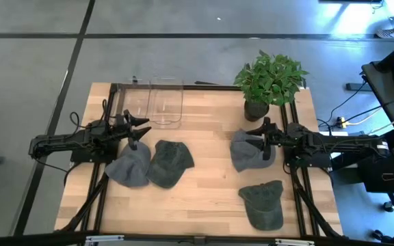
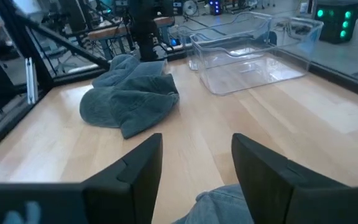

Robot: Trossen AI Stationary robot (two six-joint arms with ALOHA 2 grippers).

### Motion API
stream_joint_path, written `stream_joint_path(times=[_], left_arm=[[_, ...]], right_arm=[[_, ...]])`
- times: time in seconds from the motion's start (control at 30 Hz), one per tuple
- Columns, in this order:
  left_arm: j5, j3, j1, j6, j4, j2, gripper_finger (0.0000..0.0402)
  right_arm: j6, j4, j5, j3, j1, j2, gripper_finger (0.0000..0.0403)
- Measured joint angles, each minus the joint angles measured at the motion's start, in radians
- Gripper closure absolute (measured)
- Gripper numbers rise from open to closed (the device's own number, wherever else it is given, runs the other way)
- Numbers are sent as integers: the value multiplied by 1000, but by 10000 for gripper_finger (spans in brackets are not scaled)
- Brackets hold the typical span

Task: Pick & Place hat
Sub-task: Put the left gray cap into the left transparent bin

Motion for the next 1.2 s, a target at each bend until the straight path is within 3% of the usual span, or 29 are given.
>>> stream_joint_path(times=[0.27, 0.5, 0.8, 1.2], left_arm=[[19, 0, 0, -105, 60, 0, 210], [-19, 0, 0, -70, 61, 0, 209], [50, 0, 0, -60, 61, 0, 206], [22, 0, 0, -64, 61, 0, 149]], right_arm=[[13, 0, 0, 0, 0, 0, 211], [-5, 16, 0, 0, 0, 0, 211], [-9, 32, 0, 0, 0, 0, 211], [-10, 31, 0, 0, 0, 0, 211]])
